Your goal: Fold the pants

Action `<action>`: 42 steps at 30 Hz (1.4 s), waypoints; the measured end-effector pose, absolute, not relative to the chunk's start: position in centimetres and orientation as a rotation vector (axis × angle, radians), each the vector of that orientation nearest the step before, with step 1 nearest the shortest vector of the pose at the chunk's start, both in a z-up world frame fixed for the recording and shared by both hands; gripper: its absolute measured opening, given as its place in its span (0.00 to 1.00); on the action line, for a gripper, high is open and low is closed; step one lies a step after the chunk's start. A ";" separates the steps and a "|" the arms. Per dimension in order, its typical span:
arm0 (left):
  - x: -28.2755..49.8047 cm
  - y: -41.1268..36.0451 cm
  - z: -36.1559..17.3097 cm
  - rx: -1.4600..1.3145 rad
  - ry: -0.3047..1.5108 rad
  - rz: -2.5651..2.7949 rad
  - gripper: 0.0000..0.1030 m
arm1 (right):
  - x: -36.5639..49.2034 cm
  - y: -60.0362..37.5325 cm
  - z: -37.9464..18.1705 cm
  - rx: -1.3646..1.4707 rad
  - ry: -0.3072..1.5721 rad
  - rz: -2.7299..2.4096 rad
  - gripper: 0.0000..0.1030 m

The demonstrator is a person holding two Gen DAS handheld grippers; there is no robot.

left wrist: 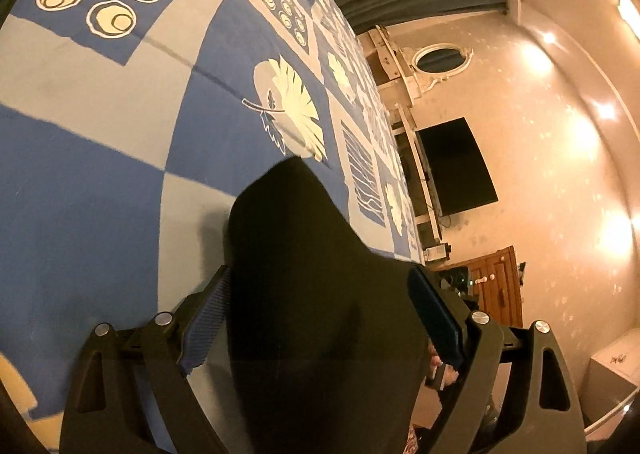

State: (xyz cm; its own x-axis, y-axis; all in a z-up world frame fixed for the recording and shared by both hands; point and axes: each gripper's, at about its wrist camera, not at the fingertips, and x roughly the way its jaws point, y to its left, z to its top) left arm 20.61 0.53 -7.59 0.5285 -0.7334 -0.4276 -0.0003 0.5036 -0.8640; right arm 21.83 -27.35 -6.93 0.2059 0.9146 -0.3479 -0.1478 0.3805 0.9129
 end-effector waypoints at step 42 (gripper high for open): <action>19.6 -1.2 -8.4 -0.683 0.863 -0.370 0.36 | 20.8 -28.3 -10.0 0.865 1.031 0.842 0.28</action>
